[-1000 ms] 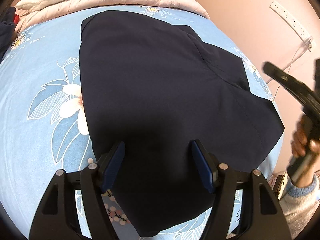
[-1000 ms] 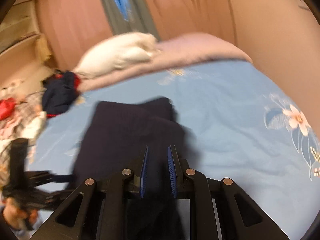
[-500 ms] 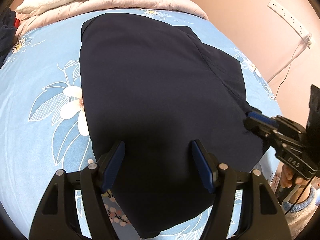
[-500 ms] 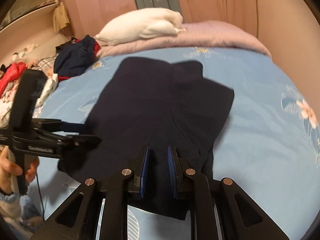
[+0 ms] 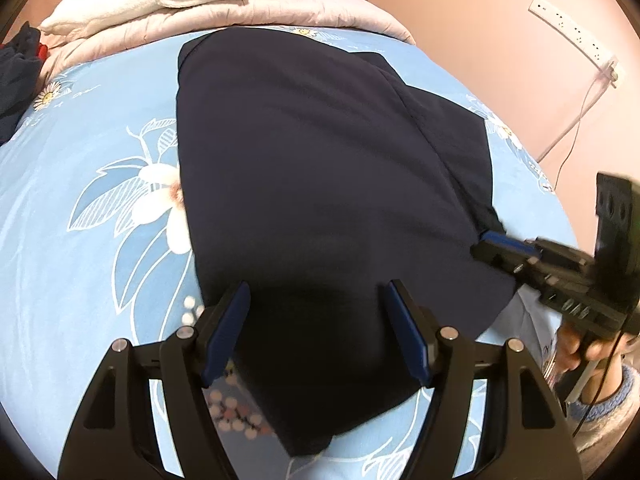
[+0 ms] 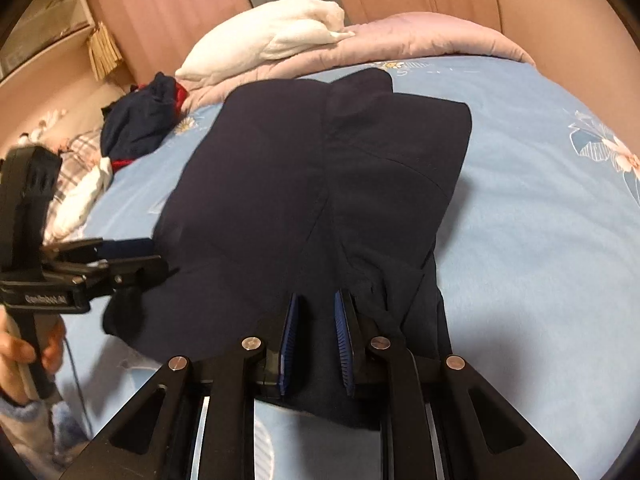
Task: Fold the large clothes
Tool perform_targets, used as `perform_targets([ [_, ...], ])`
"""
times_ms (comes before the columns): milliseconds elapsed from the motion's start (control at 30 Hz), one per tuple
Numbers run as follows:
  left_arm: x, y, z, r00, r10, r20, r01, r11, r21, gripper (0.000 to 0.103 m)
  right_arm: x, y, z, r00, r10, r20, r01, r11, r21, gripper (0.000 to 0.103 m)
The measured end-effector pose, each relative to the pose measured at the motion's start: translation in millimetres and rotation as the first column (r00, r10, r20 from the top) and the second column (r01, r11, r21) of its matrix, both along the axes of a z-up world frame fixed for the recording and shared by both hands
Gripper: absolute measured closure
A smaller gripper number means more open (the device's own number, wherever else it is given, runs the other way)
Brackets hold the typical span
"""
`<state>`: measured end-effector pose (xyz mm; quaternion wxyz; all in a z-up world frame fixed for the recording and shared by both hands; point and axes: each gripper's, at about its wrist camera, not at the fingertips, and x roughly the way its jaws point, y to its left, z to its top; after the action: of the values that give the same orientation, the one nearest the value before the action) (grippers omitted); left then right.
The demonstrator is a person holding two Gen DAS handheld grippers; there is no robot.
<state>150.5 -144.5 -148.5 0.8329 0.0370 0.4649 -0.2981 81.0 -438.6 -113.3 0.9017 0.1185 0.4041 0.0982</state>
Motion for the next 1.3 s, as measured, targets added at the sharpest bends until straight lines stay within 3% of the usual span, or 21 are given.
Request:
perform_targets([
  [133, -10, 9, -2, 1.0, 0.011, -0.002, -0.011, 1.0, -0.003, 0.033, -8, -11, 22, 0.999, 0.011, 0.049, -0.015, 0.997, 0.077, 0.076],
  [233, -15, 8, -5, 1.0, 0.008, 0.006, -0.008, 1.0, 0.017, 0.033, -1, -17, 41, 0.994, -0.022, 0.104, 0.014, 0.997, 0.076, 0.076],
  [400, -13, 7, -7, 1.0, 0.003, 0.012, -0.004, 0.999, 0.035, 0.033, 41, -23, 52, 0.99, -0.081, 0.12, 0.075, 0.996, 0.051, 0.076],
  [567, -10, 6, -10, 1.0, -0.002, 0.003, 0.002, 0.999, 0.033, 0.033, 86, -35, 25, 0.989, -0.144, -0.015, 0.145, 0.987, 0.063, 0.076],
  [700, -9, 4, -9, 1.0, -0.005, 0.007, 0.005, 0.999, 0.034, 0.032, 103, -38, -5, 0.968, -0.201, -0.147, 0.203, 0.979, -0.002, 0.076],
  [800, -8, 4, -10, 1.0, -0.005, 0.008, 0.005, 0.999, 0.037, 0.031, 101, -46, -11, 0.965, -0.212, -0.153, 0.221, 0.974, 0.044, 0.076],
  [900, -6, 5, -11, 1.0, -0.004, 0.003, 0.004, 0.999, 0.033, 0.031, 85, -49, -1, 0.964, -0.233, -0.124, 0.242, 0.968, 0.061, 0.076],
  [1000, -5, 6, -11, 1.0, -0.003, 0.0, 0.003, 1.0, 0.029, 0.031, 59, -42, 17, 0.973, -0.227, -0.038, 0.229, 0.973, 0.033, 0.076],
  [1133, -6, 6, -12, 1.0, 0.0, 0.005, -0.001, 0.999, 0.033, 0.031, 18, -25, 46, 0.986, -0.138, 0.091, 0.137, 0.99, 0.021, 0.076],
  [1300, -7, 6, -13, 1.0, 0.007, 0.006, -0.007, 0.999, 0.032, 0.031, -11, -2, 53, 0.99, -0.023, 0.143, 0.025, 1.0, -0.012, 0.076],
])
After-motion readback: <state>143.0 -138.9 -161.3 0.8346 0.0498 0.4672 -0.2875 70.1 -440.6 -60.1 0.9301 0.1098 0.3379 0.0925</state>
